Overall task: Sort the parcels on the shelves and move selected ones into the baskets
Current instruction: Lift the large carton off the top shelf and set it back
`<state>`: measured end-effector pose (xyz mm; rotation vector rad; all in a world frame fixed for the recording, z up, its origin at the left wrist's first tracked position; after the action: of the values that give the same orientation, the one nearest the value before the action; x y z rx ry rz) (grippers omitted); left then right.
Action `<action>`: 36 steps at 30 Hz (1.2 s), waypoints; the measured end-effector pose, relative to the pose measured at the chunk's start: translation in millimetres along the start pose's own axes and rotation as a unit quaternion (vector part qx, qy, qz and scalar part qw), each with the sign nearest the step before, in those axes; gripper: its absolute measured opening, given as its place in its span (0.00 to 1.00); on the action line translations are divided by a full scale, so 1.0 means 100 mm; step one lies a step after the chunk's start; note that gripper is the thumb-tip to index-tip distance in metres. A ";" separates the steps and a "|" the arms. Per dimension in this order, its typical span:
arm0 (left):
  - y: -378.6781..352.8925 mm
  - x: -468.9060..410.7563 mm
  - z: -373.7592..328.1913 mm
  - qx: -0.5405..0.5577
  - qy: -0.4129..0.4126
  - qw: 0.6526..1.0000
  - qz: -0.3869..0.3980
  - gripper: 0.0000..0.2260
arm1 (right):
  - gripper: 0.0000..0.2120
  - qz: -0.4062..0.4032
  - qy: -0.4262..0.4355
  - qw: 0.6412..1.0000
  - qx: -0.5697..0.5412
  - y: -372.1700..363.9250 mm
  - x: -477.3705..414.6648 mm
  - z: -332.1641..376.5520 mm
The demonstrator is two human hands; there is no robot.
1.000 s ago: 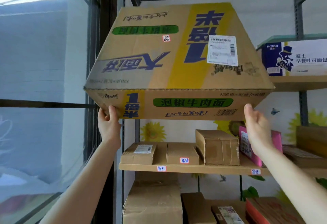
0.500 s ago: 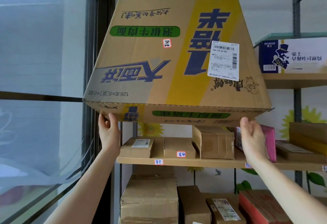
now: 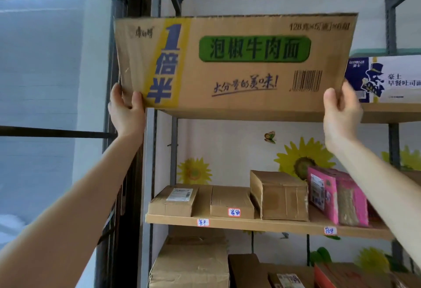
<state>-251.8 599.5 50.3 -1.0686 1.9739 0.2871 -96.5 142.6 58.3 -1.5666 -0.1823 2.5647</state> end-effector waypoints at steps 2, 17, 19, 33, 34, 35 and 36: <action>-0.02 -0.15 -0.05 -0.024 0.002 1.000 -0.002 0.12 | 0.21 -0.013 -0.010 1.000 0.007 -0.05 -0.16 -0.01; -0.35 -0.94 0.45 -0.010 0.007 0.999 0.030 0.10 | 0.23 0.033 -0.110 0.983 0.146 -0.76 -0.80 -0.63; -0.41 -1.00 0.56 0.014 0.018 0.999 0.037 0.04 | 0.23 0.033 -0.113 0.979 0.164 -0.79 -0.84 -0.72; -0.67 -1.11 1.04 0.125 0.060 0.990 0.003 0.17 | 0.27 0.001 -0.103 0.899 0.426 -1.02 -0.88 -1.10; -0.68 -1.10 1.05 0.130 0.065 0.989 -0.002 0.17 | 0.28 0.002 -0.098 0.896 0.434 -1.03 -0.88 -1.12; -0.69 -1.09 1.06 0.134 0.068 0.989 -0.006 0.16 | 0.28 0.003 -0.092 0.894 0.438 -1.03 -0.88 -1.13; -0.69 -1.08 1.05 0.134 0.069 0.989 -0.009 0.15 | 0.28 0.004 -0.088 0.894 0.439 -1.04 -0.88 -1.14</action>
<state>-108.6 677.1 81.7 -0.9522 2.0555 -0.0634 50.1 233.3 101.5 -0.9690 0.8471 2.2344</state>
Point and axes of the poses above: each hand's wrist, its own x-axis away from the middle knuckle, its own y-axis out of the back of the hand, z = x × y, the point moved 9 cm from there along -x, towards the middle knuckle, and after that the axes turned 14 degrees about z, right-handed, at the moved point
